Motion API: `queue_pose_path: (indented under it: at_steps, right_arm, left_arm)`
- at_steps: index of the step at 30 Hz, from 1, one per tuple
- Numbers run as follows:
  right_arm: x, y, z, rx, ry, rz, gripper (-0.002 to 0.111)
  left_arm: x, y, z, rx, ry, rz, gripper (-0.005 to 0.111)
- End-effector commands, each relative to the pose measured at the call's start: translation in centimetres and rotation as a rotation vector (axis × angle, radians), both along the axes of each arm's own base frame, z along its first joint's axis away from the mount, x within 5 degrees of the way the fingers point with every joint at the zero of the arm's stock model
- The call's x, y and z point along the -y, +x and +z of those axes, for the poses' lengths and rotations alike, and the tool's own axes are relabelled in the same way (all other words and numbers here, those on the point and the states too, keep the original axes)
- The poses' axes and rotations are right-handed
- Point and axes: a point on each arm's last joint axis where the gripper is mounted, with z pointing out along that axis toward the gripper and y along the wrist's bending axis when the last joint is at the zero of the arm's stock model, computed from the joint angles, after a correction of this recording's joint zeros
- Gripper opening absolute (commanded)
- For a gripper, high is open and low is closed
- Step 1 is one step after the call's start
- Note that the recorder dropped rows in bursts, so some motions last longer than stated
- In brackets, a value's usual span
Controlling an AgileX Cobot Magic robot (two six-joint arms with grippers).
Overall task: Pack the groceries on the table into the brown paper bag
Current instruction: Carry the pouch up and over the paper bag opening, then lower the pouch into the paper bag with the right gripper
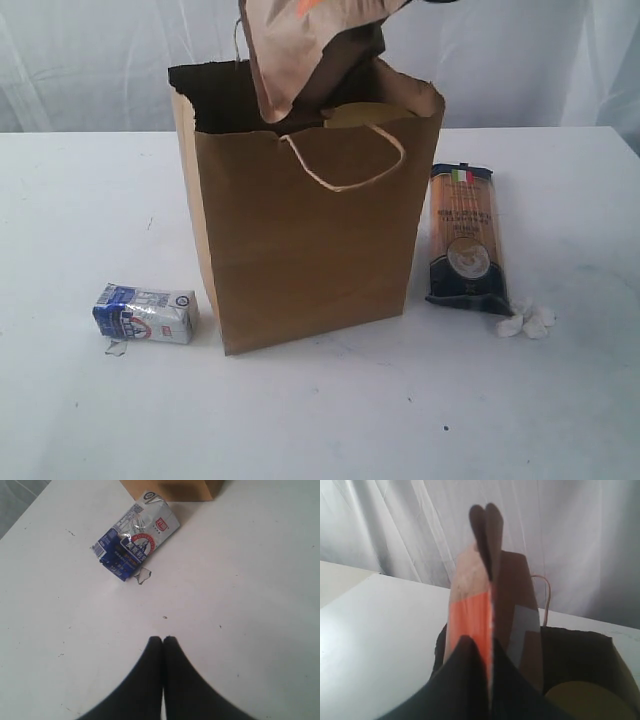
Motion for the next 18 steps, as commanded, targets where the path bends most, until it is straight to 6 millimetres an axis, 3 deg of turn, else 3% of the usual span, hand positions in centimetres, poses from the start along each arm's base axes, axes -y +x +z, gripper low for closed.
queue_pose_path:
  at_steps: [1, 5, 18]
  right_arm:
    - [-0.2, -0.3, -0.2, -0.001, 0.046, 0.016, 0.000]
    - [-0.2, -0.3, -1.3, -0.028, 0.031, 0.016, 0.000]
    - [-0.6, 0.2, -2.0, -0.040, 0.021, 0.016, 0.000]
  left_arm:
    - [0.0, 0.0, -0.1, 0.000, -0.009, 0.006, 0.000]
    - [0.0, 0.0, -0.1, 0.000, -0.009, 0.006, 0.000]
    - [0.0, 0.0, -0.1, 0.000, -0.009, 0.006, 0.000]
